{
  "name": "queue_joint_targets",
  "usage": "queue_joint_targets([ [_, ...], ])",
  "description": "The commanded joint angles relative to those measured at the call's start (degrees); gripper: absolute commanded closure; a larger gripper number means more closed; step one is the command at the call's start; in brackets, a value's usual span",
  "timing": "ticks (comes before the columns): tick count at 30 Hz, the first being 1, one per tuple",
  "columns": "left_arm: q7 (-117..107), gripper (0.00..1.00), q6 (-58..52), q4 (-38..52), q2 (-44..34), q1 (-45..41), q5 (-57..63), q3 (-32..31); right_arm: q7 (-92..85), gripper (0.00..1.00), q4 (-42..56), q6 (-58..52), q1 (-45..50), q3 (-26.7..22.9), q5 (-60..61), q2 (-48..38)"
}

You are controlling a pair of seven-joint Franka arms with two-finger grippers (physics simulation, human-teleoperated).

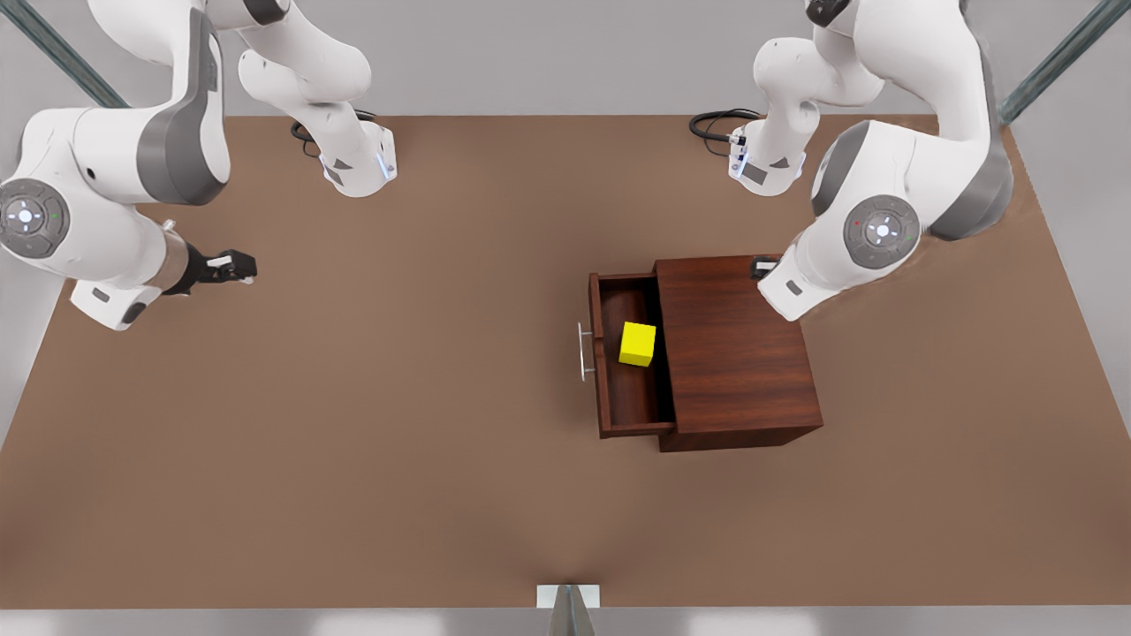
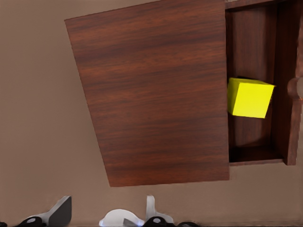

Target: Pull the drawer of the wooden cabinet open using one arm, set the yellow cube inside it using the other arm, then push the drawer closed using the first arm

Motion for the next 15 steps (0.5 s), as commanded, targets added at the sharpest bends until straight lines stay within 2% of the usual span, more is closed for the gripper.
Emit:
queue_joint_targets([
  [1, -61.85, 0.79, 6.64, 5.97, 10.09, -13.83, -4.06, -0.68, 14.68, 0.0, -0.04, -1.75, 0.01, 0.04, 0.65, 0.04],
  [3, -91.91, 0.79, 23.07, 8.26, 16.34, -19.99, -4.06, -0.68, 14.76, 0.0, -0.04, -1.84, 0.19, 0.04, 0.73, 0.13],
  [5, -113.9, 0.79, 38.37, 8.44, 19.33, -23.16, -3.53, -0.59, 14.76, 0.0, -0.12, -1.84, 0.27, 0.04, 0.73, 0.22],
  [7, -129.99, 0.79, 48.66, 8.09, 22.76, -23.24, -3.44, -0.59, 14.76, 0.0, -0.21, -1.75, 0.36, -0.05, 0.73, 0.22],
  [11, -149.67, 0.79, 54.29, 7.65, 26.63, -23.77, -1.43, -0.41, 14.68, 0.0, -0.56, -1.05, 0.45, -0.05, 0.73, 0.22],
  [13, -156.19, 0.79, 54.12, 6.33, 26.98, -23.33, -0.81, 0.55, 14.68, 0.0, -0.56, -1.05, 0.62, -0.05, 0.73, 0.3],
  [15, -155.66, 0.79, 48.5, 4.13, 27.16, -23.16, 0.77, 0.91, 14.76, 0.0, -0.56, -1.05, 0.89, -0.05, 0.73, 0.48],
])
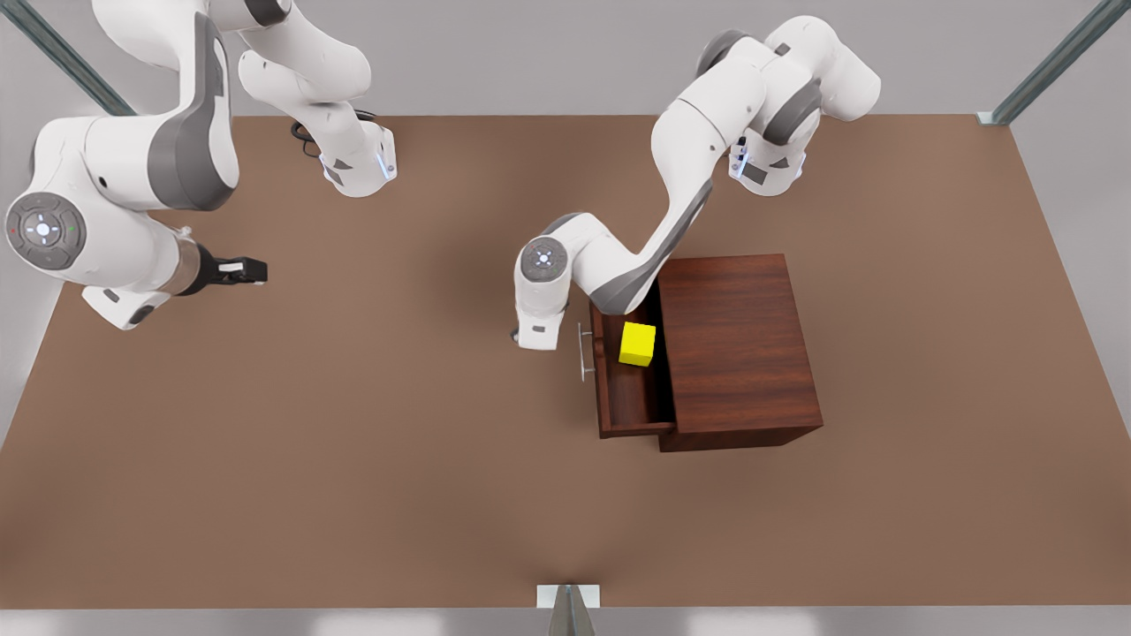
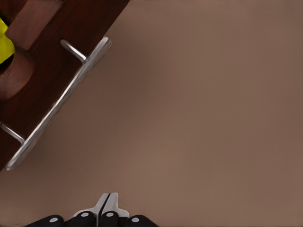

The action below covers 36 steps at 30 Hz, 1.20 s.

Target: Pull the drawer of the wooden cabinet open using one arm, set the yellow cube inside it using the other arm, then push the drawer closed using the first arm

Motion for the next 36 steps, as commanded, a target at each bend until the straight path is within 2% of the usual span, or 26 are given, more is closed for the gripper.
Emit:
queue_joint_targets([
  [1, -79.63, 0.79, 2.83, -1.05, 0.01, 0.27, 1.6, 0.17, 6.45, 0.0, 0.02, 0.09, 0.14, 0.0, 0.04, -0.01],
  [15, -78.4, 0.79, -0.33, -5.36, -0.34, 5.63, 4.24, -2.02, 6.36, 0.0, -0.68, 1.06, 0.75, 0.0, 0.48, -0.01],
  [17, -78.4, 0.79, -0.51, -5.44, -0.25, 9.32, 6.7, -6.15, 6.36, 0.0, -0.68, 1.14, 0.93, 0.0, 0.48, -0.01],
  [22, -78.4, 0.79, -1.65, -5.88, -0.43, 13.98, 8.89, -10.37, 6.36, 0.0, -0.68, 1.23, 1.28, 0.0, 0.74, -0.1],
  [33, -74.8, 0.79, -5.26, -9.05, -3.07, 19.17, 9.86, -12.48, 5.84, 0.0, -0.68, 2.55, 1.28, -0.35, 1.0, -0.72],
  [36, -73.48, 0.79, -5.34, -9.4, -3.07, 22.77, 10.83, -14.94, 6.1, 0.0, -0.77, 2.29, 1.28, -0.35, 1.0, -0.89],
])
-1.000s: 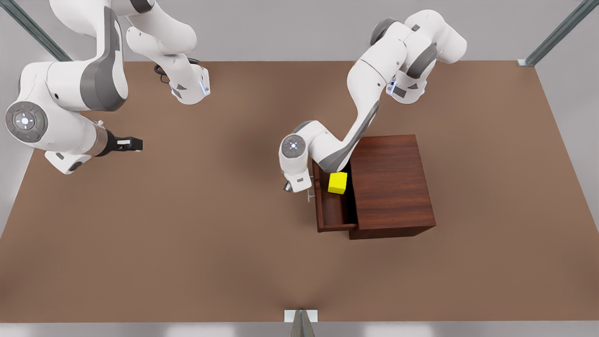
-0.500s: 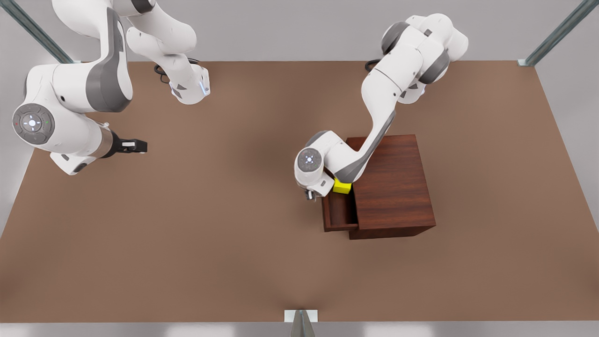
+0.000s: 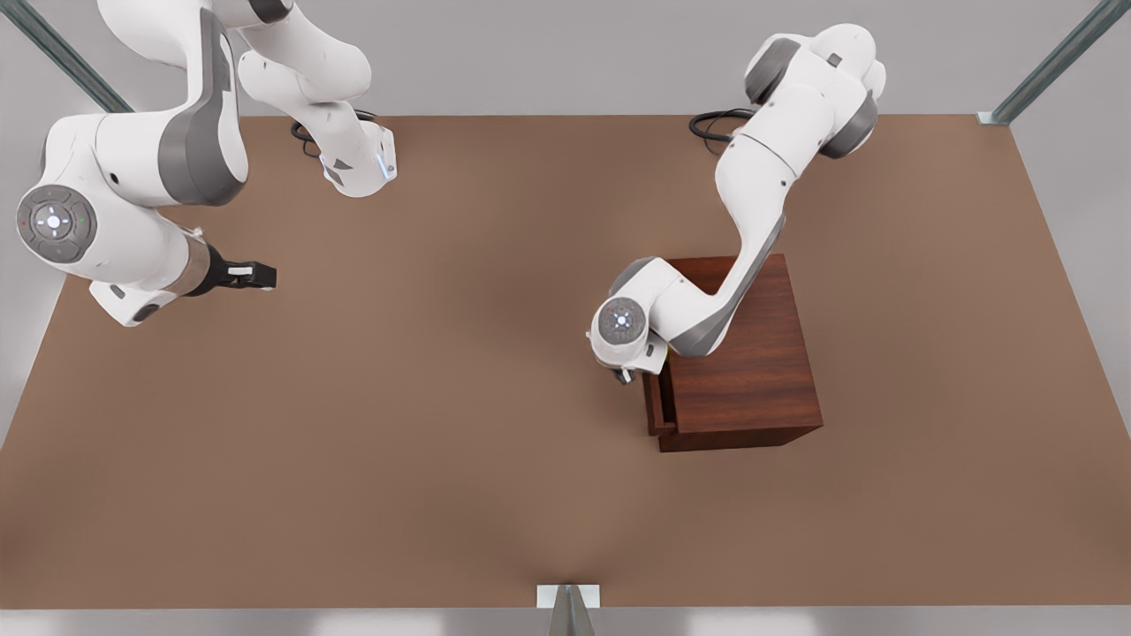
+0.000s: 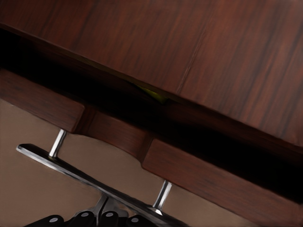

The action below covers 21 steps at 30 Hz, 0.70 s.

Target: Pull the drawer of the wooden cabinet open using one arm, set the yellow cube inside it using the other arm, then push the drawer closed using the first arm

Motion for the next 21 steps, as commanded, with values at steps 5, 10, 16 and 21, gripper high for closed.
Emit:
queue_joint_targets([
  [5, -6.04, 0.79, -1.47, -0.8, -0.56, 3.28, 1.47, -2.13, 0.99, 0.0, 0.01, -0.14, 0.02, -0.1, -0.1, 0.0],
  [10, -5.52, 0.79, -2.44, -0.8, -0.74, 3.45, 1.64, -2.13, 1.16, 0.0, -0.08, -0.23, 0.02, -0.54, -0.27, -0.18],
  [16, -4.81, 0.79, -2.52, -0.8, -0.83, 4.6, 2.34, -2.48, 0.64, 0.0, -0.6, 2.67, 0.02, -0.54, -0.71, -0.35],
  [21, 4.31, 0.55, -1.37, 8.52, -0.92, 5.47, 2.34, -9.86, 0.11, 0.0, -0.34, 2.67, 0.72, -0.62, -0.8, -0.18],
])
